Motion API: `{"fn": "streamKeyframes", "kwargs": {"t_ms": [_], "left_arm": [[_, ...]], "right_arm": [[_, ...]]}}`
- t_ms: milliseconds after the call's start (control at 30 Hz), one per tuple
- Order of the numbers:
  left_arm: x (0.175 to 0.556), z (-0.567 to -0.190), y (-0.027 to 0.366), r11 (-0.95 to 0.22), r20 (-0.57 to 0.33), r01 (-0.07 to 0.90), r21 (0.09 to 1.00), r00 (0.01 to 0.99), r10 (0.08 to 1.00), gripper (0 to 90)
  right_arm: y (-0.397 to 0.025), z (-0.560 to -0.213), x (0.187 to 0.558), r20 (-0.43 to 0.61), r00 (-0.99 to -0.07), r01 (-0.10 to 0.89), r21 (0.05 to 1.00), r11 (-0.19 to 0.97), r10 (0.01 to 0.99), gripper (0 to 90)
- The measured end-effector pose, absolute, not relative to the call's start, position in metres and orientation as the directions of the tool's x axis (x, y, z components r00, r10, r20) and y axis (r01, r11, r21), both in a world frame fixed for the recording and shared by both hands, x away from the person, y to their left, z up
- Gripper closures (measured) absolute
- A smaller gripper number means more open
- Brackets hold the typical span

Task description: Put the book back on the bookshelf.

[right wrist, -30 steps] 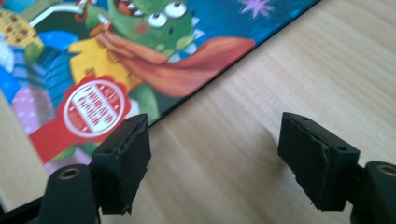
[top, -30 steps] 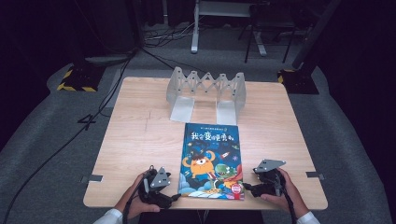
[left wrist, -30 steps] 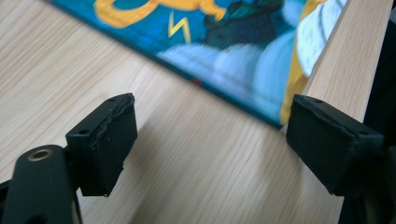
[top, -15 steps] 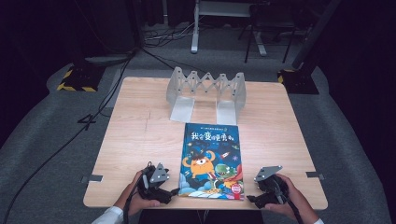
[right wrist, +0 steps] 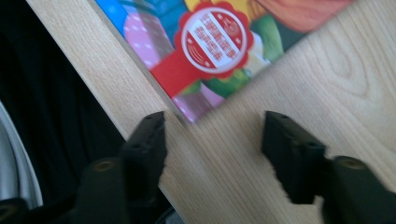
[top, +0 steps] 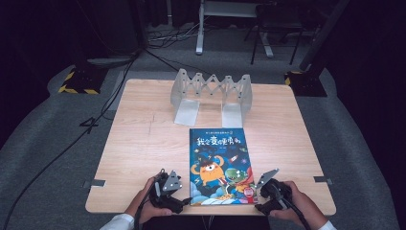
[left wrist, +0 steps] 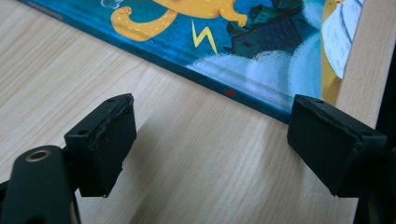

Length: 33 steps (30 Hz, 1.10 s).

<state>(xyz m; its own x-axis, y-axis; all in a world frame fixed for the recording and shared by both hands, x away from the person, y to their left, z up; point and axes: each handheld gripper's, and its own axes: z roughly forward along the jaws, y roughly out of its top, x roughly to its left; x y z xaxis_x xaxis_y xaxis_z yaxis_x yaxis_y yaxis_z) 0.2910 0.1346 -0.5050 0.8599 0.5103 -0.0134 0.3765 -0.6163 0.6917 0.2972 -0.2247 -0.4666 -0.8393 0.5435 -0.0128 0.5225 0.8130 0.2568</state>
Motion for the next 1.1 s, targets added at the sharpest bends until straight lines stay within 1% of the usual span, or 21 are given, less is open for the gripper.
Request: {"fn": "streamKeyframes", "kwargs": {"t_ms": [33, 100, 167, 200, 233, 300, 433, 567, 633, 700, 767, 833, 967, 1033, 1100], "left_arm": [[0.291, -0.505, 0.134, -0.616, -0.014, 0.376, 0.692, 0.860, 0.510, 16.1], [0.291, -0.505, 0.134, -0.615, -0.014, 0.377, 0.692, 0.860, 0.510, 16.1], [0.291, -0.505, 0.134, -0.615, -0.015, 0.377, 0.693, 0.860, 0.510, 16.1], [0.291, -0.505, 0.134, -0.615, -0.015, 0.377, 0.693, 0.860, 0.510, 16.1], [0.291, -0.505, 0.134, -0.615, -0.015, 0.377, 0.693, 0.860, 0.510, 16.1], [0.291, -0.505, 0.134, -0.612, -0.018, 0.380, 0.694, 0.858, 0.513, 16.1], [0.291, -0.505, 0.134, -0.613, -0.019, 0.379, 0.693, 0.859, 0.511, 16.0], [0.292, -0.505, 0.135, -0.616, -0.017, 0.378, 0.692, 0.861, 0.509, 16.2], [0.292, -0.505, 0.136, -0.616, -0.019, 0.383, 0.688, 0.859, 0.512, 16.8], [0.292, -0.505, 0.137, -0.617, -0.016, 0.379, 0.690, 0.860, 0.511, 16.7], [0.292, -0.505, 0.138, -0.612, -0.016, 0.384, 0.691, 0.855, 0.518, 16.5], [0.293, -0.505, 0.141, -0.610, -0.015, 0.390, 0.690, 0.850, 0.526, 16.4], [0.296, -0.505, 0.146, -0.606, -0.014, 0.395, 0.690, 0.845, 0.535, 16.4], [0.297, -0.505, 0.149, -0.601, -0.015, 0.401, 0.691, 0.840, 0.543, 16.3], [0.297, -0.505, 0.150, -0.598, -0.015, 0.405, 0.692, 0.836, 0.549, 16.3]], "right_arm": [[-0.221, -0.465, 0.300, -0.011, -0.845, 0.517, 0.235, 0.823, 0.534, 51.6], [-0.217, -0.464, 0.302, -0.008, -0.846, 0.519, 0.210, 0.829, 0.532, 56.2], [-0.213, -0.463, 0.302, -0.006, -0.856, 0.506, 0.190, 0.841, 0.517, 63.0], [-0.213, -0.463, 0.302, -0.006, -0.856, 0.506, 0.190, 0.841, 0.517, 63.0], [-0.212, -0.462, 0.300, -0.003, -0.860, 0.502, 0.187, 0.845, 0.511, 67.8], [-0.212, -0.462, 0.298, -0.009, -0.853, 0.510, 0.195, 0.838, 0.522, 68.9], [-0.218, -0.463, 0.294, -0.002, -0.837, 0.530, 0.248, 0.811, 0.548, 70.8], [-0.226, -0.465, 0.291, 0.020, -0.829, 0.536, 0.320, 0.782, 0.559, 71.2], [-0.237, -0.469, 0.289, 0.074, -0.820, 0.546, 0.404, 0.735, 0.568, 72.1], [-0.245, -0.473, 0.286, 0.091, -0.831, 0.522, 0.469, 0.712, 0.549, 72.7], [-0.252, -0.477, 0.288, 0.162, -0.820, 0.545, 0.515, 0.662, 0.549, 73.8], [-0.256, -0.480, 0.289, 0.185, -0.832, 0.528, 0.550, 0.647, 0.522, 73.7], [-0.256, -0.484, 0.292, 0.239, -0.834, 0.529, 0.603, 0.597, 0.497, 67.3], [-0.254, -0.483, 0.293, 0.237, -0.846, 0.508, 0.631, 0.587, 0.477, 64.0], [-0.252, -0.481, 0.294, 0.249, -0.846, 0.509, 0.643, 0.572, 0.472, 59.5]]}}
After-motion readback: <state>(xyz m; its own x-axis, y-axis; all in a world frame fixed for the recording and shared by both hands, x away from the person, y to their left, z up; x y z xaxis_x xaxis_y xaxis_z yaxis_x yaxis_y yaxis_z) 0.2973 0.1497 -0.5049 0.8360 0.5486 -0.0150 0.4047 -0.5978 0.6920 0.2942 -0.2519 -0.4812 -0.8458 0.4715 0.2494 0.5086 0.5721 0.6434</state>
